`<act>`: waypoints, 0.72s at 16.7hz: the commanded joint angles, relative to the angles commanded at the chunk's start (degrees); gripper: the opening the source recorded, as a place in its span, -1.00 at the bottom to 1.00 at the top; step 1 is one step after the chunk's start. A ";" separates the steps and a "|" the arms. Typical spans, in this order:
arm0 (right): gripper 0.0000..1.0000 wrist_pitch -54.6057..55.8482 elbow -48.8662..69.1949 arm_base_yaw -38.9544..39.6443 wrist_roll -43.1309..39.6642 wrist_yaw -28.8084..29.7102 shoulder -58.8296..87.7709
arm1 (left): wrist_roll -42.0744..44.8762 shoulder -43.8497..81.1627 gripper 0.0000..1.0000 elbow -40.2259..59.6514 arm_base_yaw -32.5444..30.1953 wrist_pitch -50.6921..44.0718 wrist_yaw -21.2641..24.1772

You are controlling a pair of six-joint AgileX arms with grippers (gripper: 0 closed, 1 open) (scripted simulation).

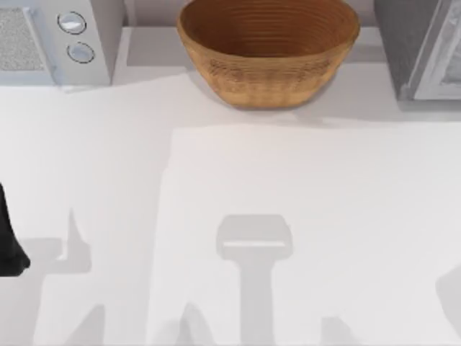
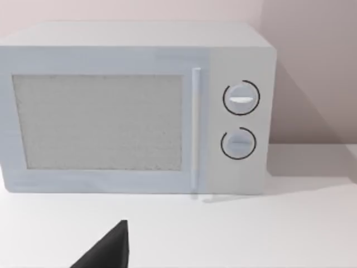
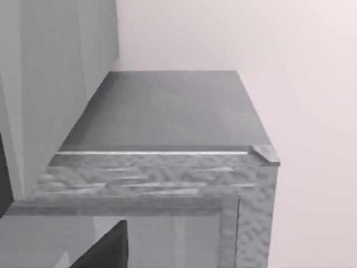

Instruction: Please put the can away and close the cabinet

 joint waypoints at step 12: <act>1.00 -1.79 2.26 8.67 0.33 8.19 0.21 | 0.00 0.00 1.00 0.00 0.00 0.00 0.00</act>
